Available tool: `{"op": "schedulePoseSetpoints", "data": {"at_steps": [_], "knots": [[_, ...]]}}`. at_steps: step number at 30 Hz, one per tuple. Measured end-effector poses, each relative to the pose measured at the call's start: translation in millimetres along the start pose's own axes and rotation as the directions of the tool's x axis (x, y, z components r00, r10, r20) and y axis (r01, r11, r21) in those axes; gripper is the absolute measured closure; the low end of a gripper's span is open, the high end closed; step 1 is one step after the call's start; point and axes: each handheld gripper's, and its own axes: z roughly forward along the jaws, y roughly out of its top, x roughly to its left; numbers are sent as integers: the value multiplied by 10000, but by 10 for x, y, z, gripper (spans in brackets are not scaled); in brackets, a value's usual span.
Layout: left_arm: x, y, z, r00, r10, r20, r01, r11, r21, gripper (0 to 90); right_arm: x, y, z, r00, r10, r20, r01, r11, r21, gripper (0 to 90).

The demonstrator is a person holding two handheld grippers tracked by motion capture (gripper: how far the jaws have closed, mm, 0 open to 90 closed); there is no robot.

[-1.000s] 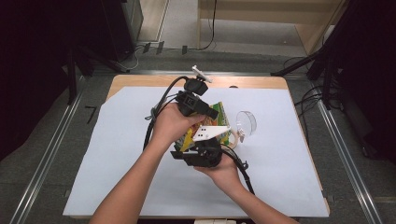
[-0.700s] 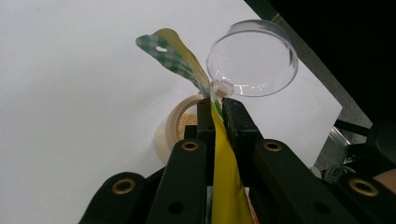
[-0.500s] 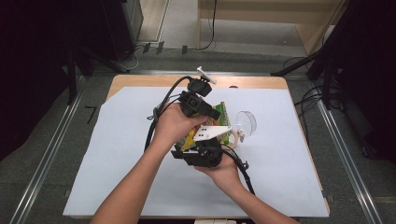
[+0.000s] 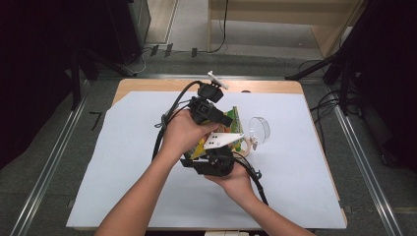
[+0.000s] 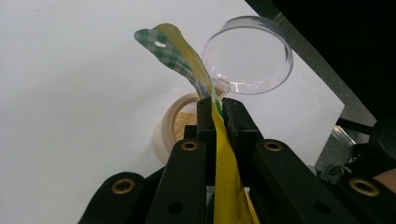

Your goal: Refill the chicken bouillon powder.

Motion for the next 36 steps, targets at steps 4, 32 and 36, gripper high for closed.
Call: {"op": "schedulePoseSetpoints", "data": {"at_steps": [4,32,36], "knots": [[15,0,-10,9999,-90,62,90,10000,-5,864,19,15,-4,10000,9,-47,-9,10000,-1,732],[99,-4,-5,9992,-320,227,321,9995,-56,863,30,40,-11,10000,-58,-53,59,9999,135,728],[110,-2,-5,9989,-378,273,381,9992,-87,862,32,45,-16,10000,-99,-11,99,9998,173,729]]}}
